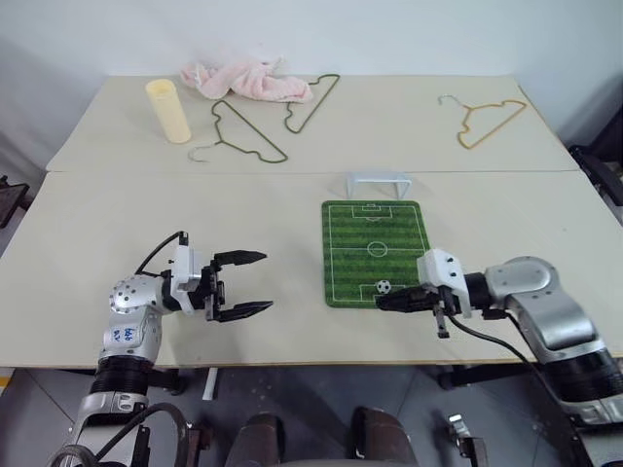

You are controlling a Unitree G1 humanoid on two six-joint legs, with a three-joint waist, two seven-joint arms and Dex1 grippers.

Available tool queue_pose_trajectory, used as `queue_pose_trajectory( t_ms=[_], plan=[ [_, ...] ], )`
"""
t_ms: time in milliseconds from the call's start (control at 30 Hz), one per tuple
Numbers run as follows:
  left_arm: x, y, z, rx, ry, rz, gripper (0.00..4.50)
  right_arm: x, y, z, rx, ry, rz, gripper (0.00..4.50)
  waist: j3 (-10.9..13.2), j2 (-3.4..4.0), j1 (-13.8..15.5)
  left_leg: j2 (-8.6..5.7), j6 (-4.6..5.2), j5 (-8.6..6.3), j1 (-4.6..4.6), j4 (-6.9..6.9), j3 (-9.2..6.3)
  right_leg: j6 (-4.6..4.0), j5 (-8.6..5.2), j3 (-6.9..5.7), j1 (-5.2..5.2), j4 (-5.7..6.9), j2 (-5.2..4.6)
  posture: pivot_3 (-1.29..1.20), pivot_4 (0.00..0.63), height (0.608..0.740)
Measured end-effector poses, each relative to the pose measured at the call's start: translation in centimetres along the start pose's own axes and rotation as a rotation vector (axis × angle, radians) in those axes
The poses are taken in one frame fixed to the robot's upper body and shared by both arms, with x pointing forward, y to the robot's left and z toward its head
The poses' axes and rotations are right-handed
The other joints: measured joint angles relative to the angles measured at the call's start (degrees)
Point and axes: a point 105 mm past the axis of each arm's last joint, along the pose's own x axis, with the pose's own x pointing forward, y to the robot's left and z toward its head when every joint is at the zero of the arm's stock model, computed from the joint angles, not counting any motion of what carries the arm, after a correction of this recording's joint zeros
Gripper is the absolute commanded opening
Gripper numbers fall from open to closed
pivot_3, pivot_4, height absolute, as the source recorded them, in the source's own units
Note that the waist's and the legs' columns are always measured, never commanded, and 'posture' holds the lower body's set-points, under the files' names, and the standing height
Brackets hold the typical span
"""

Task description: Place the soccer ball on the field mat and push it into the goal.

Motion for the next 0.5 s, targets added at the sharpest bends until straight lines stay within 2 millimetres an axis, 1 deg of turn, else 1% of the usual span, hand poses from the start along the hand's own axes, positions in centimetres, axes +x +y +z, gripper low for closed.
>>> queue_pose_trajectory(
  t_ms=[100, 167, 233, 267, 300, 367, 433, 467, 500],
  plan=[
    [-0.2, 0.1, 0.1, 0.001, 0.008, 0.003, 4.50, 0.4, -1.8, -0.4, -0.002, 0.004, -0.032, 0.01, 0.00, 0.00, -0.06, 0.01, 0.00, 0.00, 0.00, 0.00, 0.00, 0.00, 0.00, 0.00, -0.01, 0.00, 0.00, 0.00, 0.150, 0.740],
    [-0.4, 0.2, 0.2, 0.003, 0.015, 0.009, 4.50, 0.6, -3.5, -0.4, -0.011, 0.003, -0.082, 0.01, 0.00, 0.00, -0.18, 0.00, 0.00, 0.00, -0.01, 0.00, 0.01, 0.00, 0.00, 0.00, -0.02, 0.01, 0.00, 0.00, 0.150, 0.740],
    [-0.7, 0.4, 0.3, 0.008, 0.024, 0.016, 4.50, 0.5, -5.6, -0.4, -0.027, 0.009, -0.152, 0.01, 0.01, 0.01, -0.35, 0.01, 0.00, 0.00, -0.01, 0.00, 0.02, 0.00, 0.00, 0.01, -0.05, 0.03, 0.01, 0.00, 0.150, 0.740],
    [-0.8, 0.5, 0.3, 0.010, 0.026, 0.020, 4.50, 0.2, -7.2, -0.2, -0.042, 0.012, -0.212, 0.01, 0.01, 0.02, -0.54, 0.01, 0.00, 0.00, -0.02, 0.00, 0.02, 0.00, 0.00, 0.02, -0.06, 0.03, 0.01, 0.00, 0.150, 0.740],
    [-0.9, 0.5, 0.4, 0.012, 0.026, 0.022, 4.50, -0.1, -8.1, 0.2, -0.063, 0.012, -0.247, 0.01, 0.01, 0.03, -0.66, 0.01, 0.00, 0.00, -0.03, -0.02, 0.01, 0.00, 0.00, 0.02, -0.09, 0.04, 0.01, 0.00, 0.150, 0.740],
    [-1.0, 0.6, 0.4, 0.014, 0.029, 0.025, 4.50, -0.7, -10.2, 1.9, -0.105, -0.030, -0.339, 0.01, 0.02, 0.03, -0.79, 0.01, -0.01, 0.00, -0.06, -0.05, 0.01, 0.00, 0.00, 0.01, -0.14, 0.04, 0.01, 0.00, 0.150, 0.740],
    [-1.0, 0.8, 0.5, 0.016, 0.029, 0.032, 4.50, -1.5, -12.1, 4.4, -0.146, -0.095, -0.429, 0.01, 0.03, 0.04, -1.15, 0.01, -0.01, 0.01, -0.12, -0.06, 0.01, 0.00, 0.00, 0.01, -0.19, 0.04, 0.00, 0.00, 0.150, 0.740],
    [-1.0, 1.1, 0.5, 0.017, 0.027, 0.040, 4.50, -2.3, -12.8, 6.0, -0.182, -0.131, -0.471, 0.01, 0.03, 0.05, -1.23, 0.01, -0.01, 0.01, -0.15, -0.07, 0.01, 0.00, 0.00, 0.00, -0.23, 0.05, 0.00, 0.00, 0.150, 0.740],
    [-0.9, 1.2, 0.5, 0.018, 0.027, 0.048, 4.50, -2.9, -13.2, 7.0, -0.206, -0.158, -0.497, 0.01, 0.03, 0.05, -1.28, 0.01, -0.01, 0.00, -0.15, -0.08, 0.00, 0.00, 0.00, -0.01, -0.22, 0.05, 0.01, 0.00, 0.150, 0.740]
  ],
)
